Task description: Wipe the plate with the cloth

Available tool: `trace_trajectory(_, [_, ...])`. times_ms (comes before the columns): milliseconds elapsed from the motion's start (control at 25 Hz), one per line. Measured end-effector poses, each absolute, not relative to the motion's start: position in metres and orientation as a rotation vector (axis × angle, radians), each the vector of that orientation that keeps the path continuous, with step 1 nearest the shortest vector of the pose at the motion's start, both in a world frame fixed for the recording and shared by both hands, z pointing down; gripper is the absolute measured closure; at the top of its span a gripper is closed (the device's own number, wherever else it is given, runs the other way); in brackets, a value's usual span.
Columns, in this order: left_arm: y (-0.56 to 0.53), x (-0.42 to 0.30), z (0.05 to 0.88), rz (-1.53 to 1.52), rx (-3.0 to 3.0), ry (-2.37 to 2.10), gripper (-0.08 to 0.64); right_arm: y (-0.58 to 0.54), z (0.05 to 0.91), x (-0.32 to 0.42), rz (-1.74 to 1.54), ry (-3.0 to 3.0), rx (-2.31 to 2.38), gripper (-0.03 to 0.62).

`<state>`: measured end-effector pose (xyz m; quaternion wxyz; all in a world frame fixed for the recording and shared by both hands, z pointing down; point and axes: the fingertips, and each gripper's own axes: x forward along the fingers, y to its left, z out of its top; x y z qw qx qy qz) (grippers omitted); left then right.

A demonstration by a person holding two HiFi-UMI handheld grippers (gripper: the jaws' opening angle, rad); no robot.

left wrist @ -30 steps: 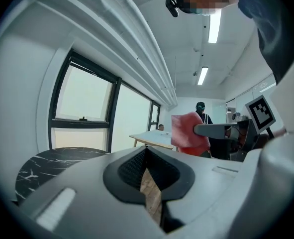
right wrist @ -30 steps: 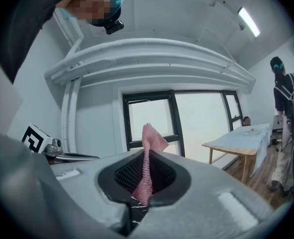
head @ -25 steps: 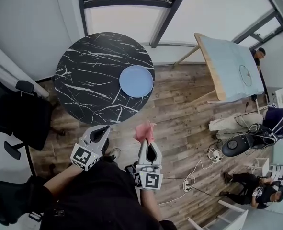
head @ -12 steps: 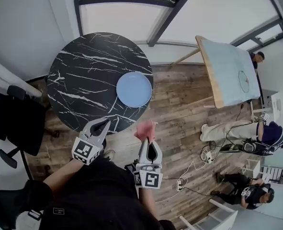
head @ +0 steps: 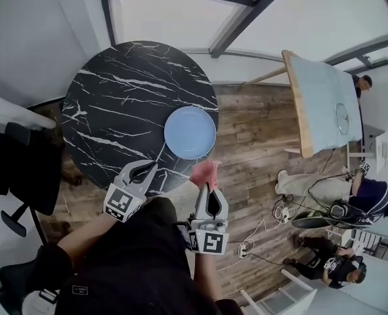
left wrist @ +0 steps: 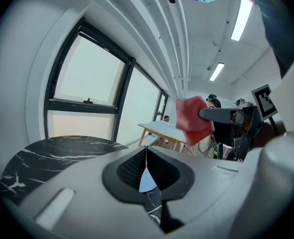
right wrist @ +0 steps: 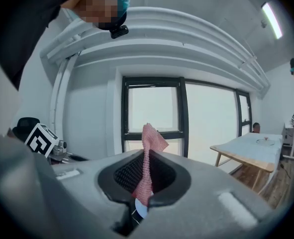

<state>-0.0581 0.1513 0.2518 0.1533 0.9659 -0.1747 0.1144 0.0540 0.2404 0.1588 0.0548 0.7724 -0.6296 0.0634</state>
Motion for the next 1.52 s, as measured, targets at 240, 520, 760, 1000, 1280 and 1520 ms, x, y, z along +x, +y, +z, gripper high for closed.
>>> trace_trajectory(240, [0.129, -0.039, 0.297, 0.432, 2.657, -0.533, 0.528, 0.202, 0.192, 0.075, 0.242, -1.987, 2.227, 0.578])
trace_trajectory(520, [0.113, -0.005, 0.392, 0.633, 2.399, -0.604, 0.439, 0.167, 0.252, 0.110, 0.366, -2.078, 2.110, 0.578])
trace_trajectory(760, [0.097, 0.016, 0.466, 0.684, 2.095, -0.733, 0.408, 0.146, 0.280, 0.133, 0.373, -2.131, 1.985, 0.578])
trace_trajectory(1000, [0.065, 0.027, 0.512, 0.653, 1.917, -0.831, 0.379, 0.137, 0.289, 0.152, 0.361, -2.133, 1.972, 0.578])
trace_trajectory(1280, [0.060, 0.037, 0.538, 0.715, 1.875, -0.800, 0.394, 0.138, 0.297, 0.161, 0.392, -2.129, 1.988, 0.578])
trace_trajectory(1520, [0.070, 0.043, 0.546, 0.749, 1.898, -0.756, 0.495, 0.139, 0.306, 0.162, 0.400, -2.120, 1.978, 0.578])
